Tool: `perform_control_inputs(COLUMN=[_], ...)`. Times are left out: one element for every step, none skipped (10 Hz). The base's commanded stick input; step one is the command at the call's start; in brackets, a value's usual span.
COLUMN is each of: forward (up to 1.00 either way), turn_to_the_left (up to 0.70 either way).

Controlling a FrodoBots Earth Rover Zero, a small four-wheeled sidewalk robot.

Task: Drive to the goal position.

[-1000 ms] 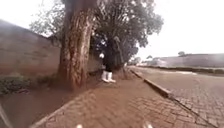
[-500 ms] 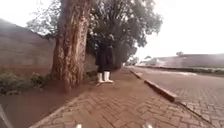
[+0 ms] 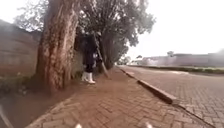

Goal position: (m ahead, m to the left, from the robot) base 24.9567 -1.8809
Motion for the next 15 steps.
perform_control_inputs(forward=[0.5, 0.5, 0.5, 0.5, 0.5, 0.5, 0.5, 0.5, 0.5, 0.5, 0.5, 0.5, 0.5, 0.5, 0.5], turn_to_the_left=[0.08, 0.0, 0.02, 0.05, 0.06, 0.08, 0.07, 0.06, 0.0, 0.0, 0.0, 0.0, 0.0, 0.0, 0.0])
